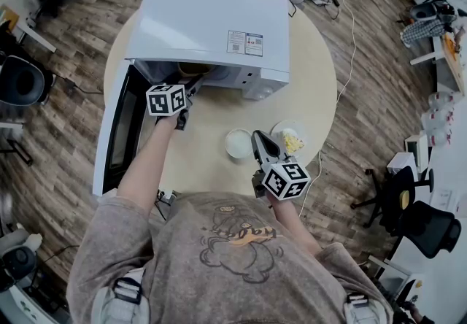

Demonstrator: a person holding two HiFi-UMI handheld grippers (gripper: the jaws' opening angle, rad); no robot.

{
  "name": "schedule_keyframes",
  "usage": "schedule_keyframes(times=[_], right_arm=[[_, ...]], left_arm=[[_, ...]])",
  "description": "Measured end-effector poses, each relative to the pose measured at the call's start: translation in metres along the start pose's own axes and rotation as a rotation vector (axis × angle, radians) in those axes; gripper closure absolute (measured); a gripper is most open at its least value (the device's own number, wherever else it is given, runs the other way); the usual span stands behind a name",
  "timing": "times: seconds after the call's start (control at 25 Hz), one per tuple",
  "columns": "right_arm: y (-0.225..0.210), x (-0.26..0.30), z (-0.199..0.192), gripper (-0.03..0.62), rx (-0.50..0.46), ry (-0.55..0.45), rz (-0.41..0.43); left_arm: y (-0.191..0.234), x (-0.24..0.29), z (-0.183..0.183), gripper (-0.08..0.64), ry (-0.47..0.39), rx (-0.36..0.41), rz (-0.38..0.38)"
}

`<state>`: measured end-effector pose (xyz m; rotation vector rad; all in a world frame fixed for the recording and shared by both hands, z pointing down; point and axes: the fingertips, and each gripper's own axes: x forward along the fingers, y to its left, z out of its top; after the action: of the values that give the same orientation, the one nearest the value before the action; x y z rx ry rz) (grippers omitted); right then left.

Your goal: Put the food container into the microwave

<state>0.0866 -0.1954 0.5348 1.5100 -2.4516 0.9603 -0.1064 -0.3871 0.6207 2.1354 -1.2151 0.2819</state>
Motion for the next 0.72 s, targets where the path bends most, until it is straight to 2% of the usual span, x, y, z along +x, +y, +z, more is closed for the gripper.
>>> schedule_keyframes(times=[0.2,0.28,0.48,0.72], right_arm=[[-0.0001,0.0008,-0.0011,0.591,0.001,0.002,0.0],[-0.0008,0.0007,-0.0016,0.591,0.001,0.003,-0.001],[-0.0016,0.0008,-0.0014,0.591,0.003,0.002,-0.003],[-0.0009,0.0001,-0.0011,0.591,0.005,0.002,-0.003]], left_arm=[[0.0021,0.0,-0.0001,0.206,0.003,0.027,0.011],[0.0047,-0.0006,-0.0019,0.334,0.011,0.041,0.029],[0.0011,0.0015,-0.0076,0.337,0.029,0.031,0.009],[0.0004,0.001,-0.0071,0.383,0.025,0.009,0.008]])
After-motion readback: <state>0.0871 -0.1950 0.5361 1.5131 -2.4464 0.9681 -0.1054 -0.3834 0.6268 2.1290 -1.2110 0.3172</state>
